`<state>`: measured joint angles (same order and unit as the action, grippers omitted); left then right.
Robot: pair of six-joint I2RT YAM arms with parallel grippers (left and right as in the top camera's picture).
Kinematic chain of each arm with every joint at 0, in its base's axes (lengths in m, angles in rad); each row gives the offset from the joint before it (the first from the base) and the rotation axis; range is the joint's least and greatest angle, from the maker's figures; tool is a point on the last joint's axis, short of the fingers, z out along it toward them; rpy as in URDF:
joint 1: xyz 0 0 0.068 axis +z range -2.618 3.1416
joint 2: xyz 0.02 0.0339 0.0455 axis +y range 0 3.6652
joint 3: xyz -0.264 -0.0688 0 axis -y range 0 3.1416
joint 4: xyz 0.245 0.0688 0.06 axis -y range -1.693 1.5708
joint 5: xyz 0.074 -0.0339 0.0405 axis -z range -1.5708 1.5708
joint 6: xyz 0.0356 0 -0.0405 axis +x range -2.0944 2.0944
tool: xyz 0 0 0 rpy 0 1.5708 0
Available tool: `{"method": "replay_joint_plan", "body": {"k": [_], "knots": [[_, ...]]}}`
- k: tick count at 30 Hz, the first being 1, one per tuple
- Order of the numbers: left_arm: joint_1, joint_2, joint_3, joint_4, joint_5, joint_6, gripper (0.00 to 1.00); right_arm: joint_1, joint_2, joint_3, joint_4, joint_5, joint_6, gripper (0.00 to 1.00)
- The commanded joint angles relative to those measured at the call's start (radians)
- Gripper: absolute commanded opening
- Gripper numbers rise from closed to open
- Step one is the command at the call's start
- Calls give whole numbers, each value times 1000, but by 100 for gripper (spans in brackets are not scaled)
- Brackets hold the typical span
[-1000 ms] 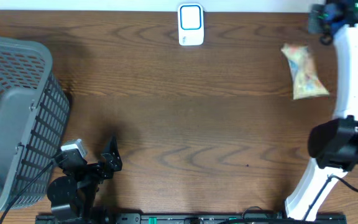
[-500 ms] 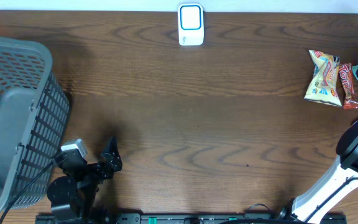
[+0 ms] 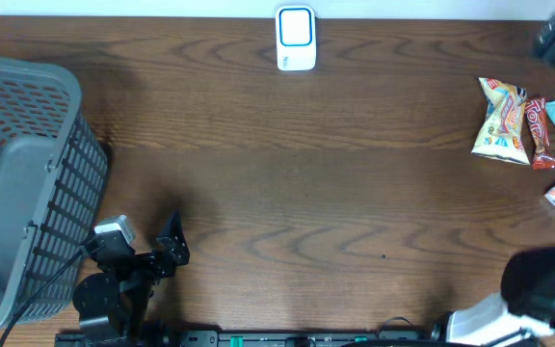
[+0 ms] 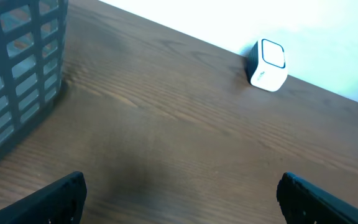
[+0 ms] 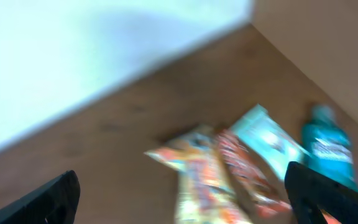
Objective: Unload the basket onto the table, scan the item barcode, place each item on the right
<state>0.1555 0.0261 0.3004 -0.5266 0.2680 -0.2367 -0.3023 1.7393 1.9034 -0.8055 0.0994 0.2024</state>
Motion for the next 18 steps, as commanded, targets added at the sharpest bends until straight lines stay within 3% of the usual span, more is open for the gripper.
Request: {"method": "replay_joint_plan", "body": {"k": [1, 18], "knots": [[2, -3, -2, 3, 12, -5, 98, 82, -98, 15, -3, -145, 45, 99], [2, -3, -2, 3, 12, -5, 98, 550, -377, 15, -111, -106, 44, 99]]}}
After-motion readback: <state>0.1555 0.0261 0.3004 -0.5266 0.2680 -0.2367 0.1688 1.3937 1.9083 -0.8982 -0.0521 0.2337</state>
